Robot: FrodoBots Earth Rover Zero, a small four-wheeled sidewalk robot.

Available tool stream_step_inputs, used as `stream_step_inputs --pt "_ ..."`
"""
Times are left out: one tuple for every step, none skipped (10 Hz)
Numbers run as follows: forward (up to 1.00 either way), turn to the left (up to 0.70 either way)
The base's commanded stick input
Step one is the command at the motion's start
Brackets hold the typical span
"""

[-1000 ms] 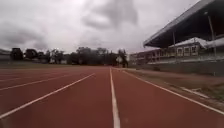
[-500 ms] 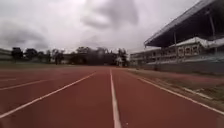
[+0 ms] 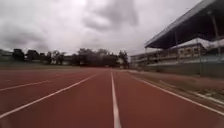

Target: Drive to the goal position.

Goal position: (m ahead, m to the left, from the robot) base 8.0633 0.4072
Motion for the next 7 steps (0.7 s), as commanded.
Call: stream_step_inputs --pt "0.70 -0.31" --pt "0.70 -0.35" --pt "0.70 -0.35" --pt "0.70 -0.31" --pt "0.70 -0.22" --pt "0.70 -0.13" --pt "0.70 -0.04"
